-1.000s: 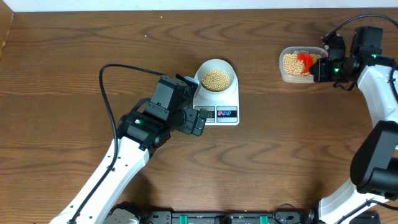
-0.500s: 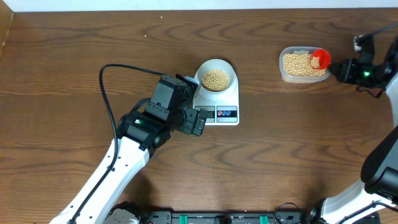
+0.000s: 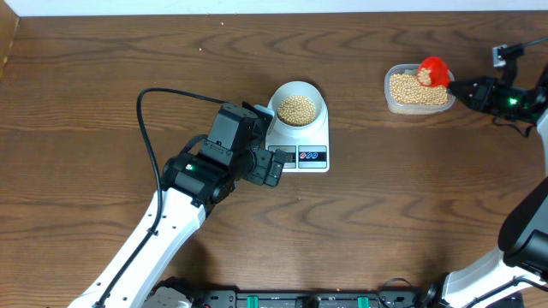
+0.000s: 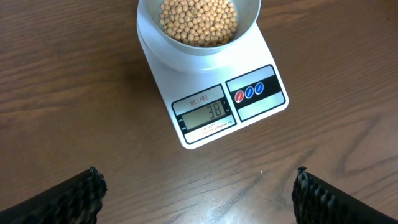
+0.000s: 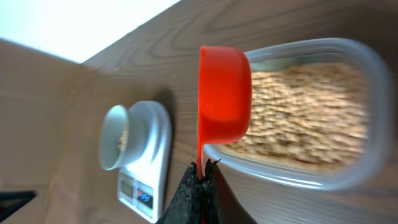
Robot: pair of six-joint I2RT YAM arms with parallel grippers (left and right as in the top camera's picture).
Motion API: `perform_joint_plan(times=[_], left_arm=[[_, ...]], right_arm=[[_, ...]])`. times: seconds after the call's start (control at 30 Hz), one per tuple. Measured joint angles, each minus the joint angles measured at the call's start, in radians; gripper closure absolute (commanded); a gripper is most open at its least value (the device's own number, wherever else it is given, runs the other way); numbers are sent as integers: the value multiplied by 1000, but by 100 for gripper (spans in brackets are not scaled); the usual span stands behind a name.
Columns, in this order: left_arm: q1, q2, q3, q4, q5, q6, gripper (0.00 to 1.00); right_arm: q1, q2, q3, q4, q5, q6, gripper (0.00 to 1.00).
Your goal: Scoop item into bowl and weigh 50g on scale
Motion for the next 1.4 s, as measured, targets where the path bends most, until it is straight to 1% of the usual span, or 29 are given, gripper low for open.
perform_joint_plan(times=[0.1,0.37,0.67,1.0,1.17,1.4], left_arm=[[0,0,0,0,0,0,2],[0,0,0,0,0,0,2],[0,0,0,0,0,0,2],[0,0,0,0,0,0,2],[0,0,0,0,0,0,2],[0,0,0,0,0,0,2]], right_arm=[[39,0,0,3,-34,6,99],[198,0,0,38,-68,14,99],[346,0,-1,142,-77,72,99],[455,0,-1,156,-76,86,99],[500,0,-1,153,-39,75,99],[572,-2,-1,150,83,56,99]])
